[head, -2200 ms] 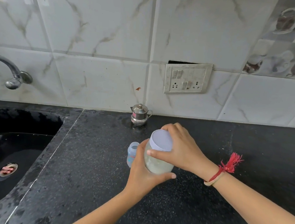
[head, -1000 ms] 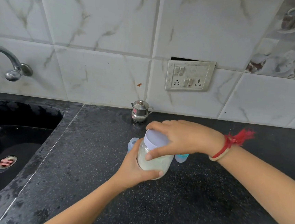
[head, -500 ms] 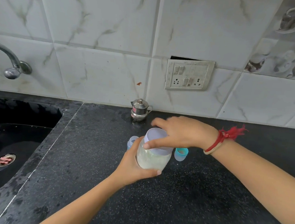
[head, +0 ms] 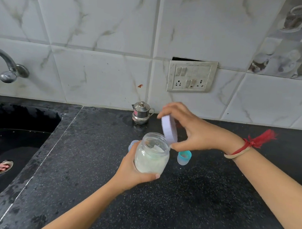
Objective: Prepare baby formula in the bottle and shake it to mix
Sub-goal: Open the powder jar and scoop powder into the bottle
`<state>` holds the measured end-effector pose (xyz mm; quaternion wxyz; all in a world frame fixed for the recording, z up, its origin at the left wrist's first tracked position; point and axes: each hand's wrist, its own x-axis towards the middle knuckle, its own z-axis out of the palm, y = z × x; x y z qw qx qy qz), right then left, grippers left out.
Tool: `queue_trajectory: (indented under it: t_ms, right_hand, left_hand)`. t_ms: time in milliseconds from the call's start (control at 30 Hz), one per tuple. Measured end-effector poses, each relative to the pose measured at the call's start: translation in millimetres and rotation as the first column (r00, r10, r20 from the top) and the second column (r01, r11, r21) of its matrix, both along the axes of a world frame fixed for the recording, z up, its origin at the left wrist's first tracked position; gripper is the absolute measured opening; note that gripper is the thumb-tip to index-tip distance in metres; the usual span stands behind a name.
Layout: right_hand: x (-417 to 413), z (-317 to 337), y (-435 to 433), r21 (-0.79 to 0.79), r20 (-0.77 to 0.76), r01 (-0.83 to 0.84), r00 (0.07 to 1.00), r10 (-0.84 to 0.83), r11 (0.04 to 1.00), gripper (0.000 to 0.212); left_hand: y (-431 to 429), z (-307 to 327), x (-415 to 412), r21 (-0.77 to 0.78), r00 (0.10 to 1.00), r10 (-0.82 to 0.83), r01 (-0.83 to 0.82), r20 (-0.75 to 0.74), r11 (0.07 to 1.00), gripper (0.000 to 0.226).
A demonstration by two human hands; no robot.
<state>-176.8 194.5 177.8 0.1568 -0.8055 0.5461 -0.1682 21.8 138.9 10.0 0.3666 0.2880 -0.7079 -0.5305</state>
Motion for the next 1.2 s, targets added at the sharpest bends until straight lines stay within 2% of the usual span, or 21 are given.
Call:
queue_trajectory:
  t_ms: [33, 100, 200, 367, 433, 533, 633, 800, 967, 1100, 1200]
  right_hand:
    - [-7, -7, 1, -0.021, 0.082, 0.051, 0.995, -0.049, 0.998, 0.070]
    - [-19, -24, 5, 0.033, 0.303, 0.158, 0.939, -0.161, 0.987, 0.067]
    - [-37, -61, 13, 0.118, 0.562, 0.295, 0.767, -0.308, 0.948, 0.056]
    - [-56, -136, 35, 0.235, 0.611, 0.525, 0.575, -0.544, 0.818, 0.040]
    - [-55, -165, 47, 0.259, 0.543, 0.580, 0.575, -0.613, 0.773, 0.039]
    - [-50, -197, 60, 0.257, 0.301, 0.639, 0.660, -0.689, 0.725, 0.042]
    - [-53, -212, 62, 0.269, 0.147, 0.711, 0.636, -0.757, 0.650, 0.046]
    - [-56, -224, 58, 0.193, -0.078, 0.729, 0.678, -0.731, 0.657, 0.049]
    - [-56, -235, 51, 0.205, -0.125, 0.730, 0.680, -0.723, 0.652, 0.044]
    - [-53, -227, 51, 0.190, -0.159, 0.738, 0.674, -0.721, 0.648, 0.049]
    - [-40, -206, 50, 0.135, -0.077, 0.775, 0.630, -0.773, 0.618, 0.042]
  left_hand:
    - [0, 0, 0, -0.011, 1.000, 0.007, -0.007, -0.005, 1.000, 0.085]
    - [1, -1, 1, -0.022, 1.000, 0.014, -0.014, -0.017, 1.000, 0.085]
    - [3, -2, 1, -0.036, 0.999, 0.013, -0.015, -0.045, 0.999, 0.083]
    - [2, 0, 2, -0.017, 0.997, 0.003, -0.004, -0.075, 1.000, 0.084]
    - [0, -2, 3, 0.004, 0.997, 0.014, -0.014, -0.081, 1.000, 0.088]
    - [-1, -3, 5, 0.022, 0.997, 0.023, -0.022, -0.073, 1.000, 0.093]
    - [2, -3, 4, -0.002, 0.998, 0.013, -0.013, -0.055, 1.000, 0.087]
    - [3, -2, 2, -0.025, 0.999, -0.029, 0.028, -0.041, 0.999, 0.084]
    - [1, -4, 0, -0.021, 1.000, -0.014, 0.014, -0.017, 1.000, 0.089]
    - [-1, -6, 1, -0.030, 1.000, -0.024, 0.023, -0.014, 0.999, 0.090]
    - [-2, -6, 2, -0.036, 1.000, -0.014, 0.013, -0.017, 0.999, 0.090]
